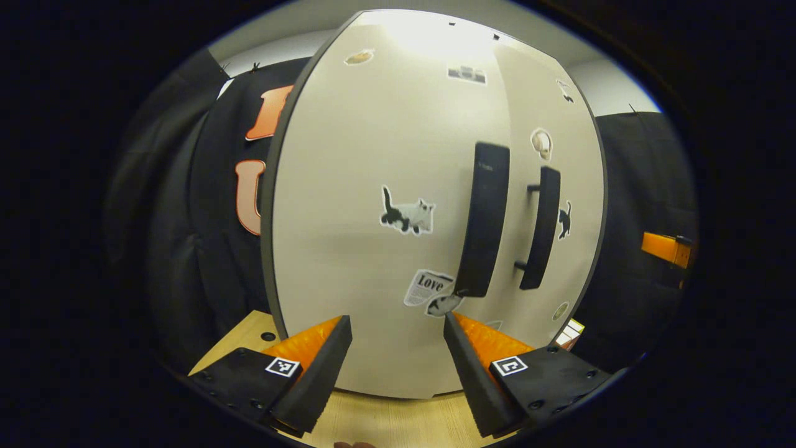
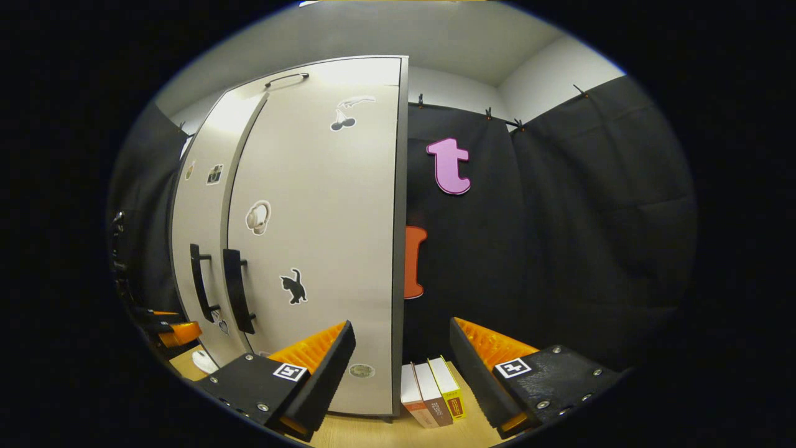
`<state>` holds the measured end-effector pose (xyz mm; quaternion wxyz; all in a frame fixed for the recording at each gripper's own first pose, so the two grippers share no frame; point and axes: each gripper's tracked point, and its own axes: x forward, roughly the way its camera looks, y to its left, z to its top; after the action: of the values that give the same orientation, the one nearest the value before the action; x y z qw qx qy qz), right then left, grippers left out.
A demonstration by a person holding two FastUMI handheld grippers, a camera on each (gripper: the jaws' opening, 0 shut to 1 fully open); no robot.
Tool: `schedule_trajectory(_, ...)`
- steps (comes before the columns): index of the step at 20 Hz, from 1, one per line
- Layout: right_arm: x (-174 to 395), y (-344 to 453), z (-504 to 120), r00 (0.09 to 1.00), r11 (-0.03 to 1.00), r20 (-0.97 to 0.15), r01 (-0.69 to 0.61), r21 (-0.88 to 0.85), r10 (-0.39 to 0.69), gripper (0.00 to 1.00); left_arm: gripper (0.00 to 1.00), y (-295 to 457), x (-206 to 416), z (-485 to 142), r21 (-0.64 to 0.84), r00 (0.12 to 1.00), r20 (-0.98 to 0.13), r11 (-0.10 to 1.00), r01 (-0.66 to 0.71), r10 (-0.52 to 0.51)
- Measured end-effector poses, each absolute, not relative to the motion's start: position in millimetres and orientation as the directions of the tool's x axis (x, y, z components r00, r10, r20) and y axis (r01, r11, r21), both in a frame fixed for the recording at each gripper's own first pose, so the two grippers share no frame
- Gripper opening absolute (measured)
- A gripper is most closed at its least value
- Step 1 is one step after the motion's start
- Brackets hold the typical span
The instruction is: Grab one shoe with the right hand and put it into the shoe cabinet, grab the other shoe with the left hand and put it into the shoe cabinet; then close the right door with the right hand and the left door with the left hand.
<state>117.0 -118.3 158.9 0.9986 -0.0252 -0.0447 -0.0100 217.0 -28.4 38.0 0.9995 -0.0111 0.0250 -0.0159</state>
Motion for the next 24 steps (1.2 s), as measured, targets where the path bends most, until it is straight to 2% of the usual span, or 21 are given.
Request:
schedule_trajectory(7,72.9,-114.5,210.0,0.982,0.994,0.184,0.053,-0.091,-0.035,0.94,0.96,27.0,161.9,147.1,-0.048,0.995,0.102,0.999,-0.001,0.006)
schedule_trajectory(9,59.4,-112.0,216.4,0.981,0.994,0.191,0.063,-0.093,-0.045,0.94,0.96,47.2,145.2,165.6,-0.076,0.993,0.113,0.997,-0.005,0.013)
schedule_trajectory(12,39.7,-104.7,216.0,0.983,0.994,0.178,0.067,-0.083,-0.051,0.94,0.96,94.1,120.2,197.8,-0.023,0.984,0.158,0.997,-0.076,0.079)
schedule_trajectory(13,33.5,-101.9,216.7,0.982,0.994,0.179,0.071,-0.08,-0.055,0.94,0.94,103.6,111.3,207.7,-0.013,0.981,0.172,0.996,-0.093,0.094)
schedule_trajectory(14,26.9,-98.8,216.6,0.982,0.994,0.179,0.074,-0.077,-0.059,0.94,0.96,113.3,101.5,217.4,-0.012,0.977,0.186,0.995,-0.099,0.099)
schedule_trajectory(17,8.9,-90.4,218.3,0.982,0.995,0.179,0.072,-0.069,-0.059,0.94,0.96,145.6,70.0,241.7,0.012,0.965,0.227,0.991,-0.136,0.13)
schedule_trajectory(18,4.2,-88.8,219.0,0.982,0.995,0.179,0.072,-0.068,-0.058,0.94,0.93,156.5,61.3,250.4,0.025,0.959,0.242,0.987,-0.158,0.148)
schedule_trajectory(19,0.8,-87.0,220.7,0.982,0.995,0.18,0.073,-0.067,-0.06,0.94,0.96,165.5,56.7,262.4,0.031,0.954,0.253,0.985,-0.173,0.159)
schedule_trajectory(24,-10.4,-80.8,231.3,0.978,0.994,0.196,0.086,-0.074,-0.07,0.94,0.96,196.0,28.4,270.7,0.03,0.938,0.278,0.974,-0.225,0.208)
